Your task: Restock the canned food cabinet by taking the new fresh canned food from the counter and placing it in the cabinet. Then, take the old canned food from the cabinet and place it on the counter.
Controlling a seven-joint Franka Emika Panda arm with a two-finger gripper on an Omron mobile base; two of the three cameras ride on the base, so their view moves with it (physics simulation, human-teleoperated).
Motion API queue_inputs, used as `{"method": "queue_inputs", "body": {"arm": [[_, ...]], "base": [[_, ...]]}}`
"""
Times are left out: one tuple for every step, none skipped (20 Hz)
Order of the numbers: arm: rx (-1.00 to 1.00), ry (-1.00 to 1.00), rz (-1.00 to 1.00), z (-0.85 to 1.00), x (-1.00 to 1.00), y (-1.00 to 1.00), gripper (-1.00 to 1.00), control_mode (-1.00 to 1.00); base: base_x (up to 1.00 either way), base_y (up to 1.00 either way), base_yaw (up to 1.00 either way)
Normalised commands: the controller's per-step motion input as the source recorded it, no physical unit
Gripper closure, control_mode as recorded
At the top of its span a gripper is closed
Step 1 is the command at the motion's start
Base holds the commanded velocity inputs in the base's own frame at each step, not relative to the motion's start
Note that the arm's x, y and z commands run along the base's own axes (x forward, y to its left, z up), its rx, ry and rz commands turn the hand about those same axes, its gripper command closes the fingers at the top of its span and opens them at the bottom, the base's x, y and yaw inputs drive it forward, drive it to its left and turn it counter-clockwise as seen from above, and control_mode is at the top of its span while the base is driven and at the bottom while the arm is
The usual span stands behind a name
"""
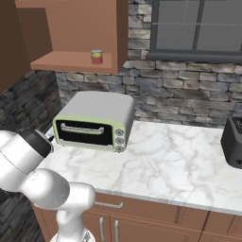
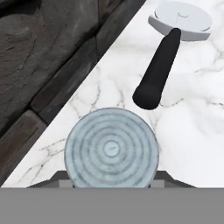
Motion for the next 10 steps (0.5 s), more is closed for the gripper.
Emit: {"method": "queue_inputs", "body": {"arm": [[0.06,-0.01,0.0,0.11,-0.24,-0.26,1.0,-1.0],[0.08,-0.01,-0.02,0.19,-0.27,-0.35,1.0,-1.0],[0.11,-0.01,-0.05,0.26,-0.31,-0.51,1.0,-1.0],[0.13,-0.02,-0.06,0.32,-0.37,-0.63,1.0,-1.0],[0.15,-0.03,-0.08,0.44,-0.39,-0.76,1.0,-1.0],[0.15,-0.04,-0.09,0.46,-0.41,-0.85,1.0,-1.0],[0.16,-0.04,-0.09,0.53,-0.41,-0.94,1.0,-1.0],[0.17,-0.05,-0.09,0.64,-0.44,-1.0,1.0,-1.0],[0.18,-0.07,-0.09,0.69,-0.46,-1.0,1.0,-1.0],[0.18,-0.08,-0.09,0.74,-0.46,-1.0,1.0,-1.0]], "base": [[0.0,0.0,0.0],[0.0,0.0,0.0],[0.0,0.0,0.0],[0.0,0.0,0.0],[0.0,0.0,0.0],[0.0,0.0,0.0],[0.0,0.0,0.0],[0.0,0.0,0.0],[0.0,0.0,0.0],[0.0,0.0,0.0]]}}
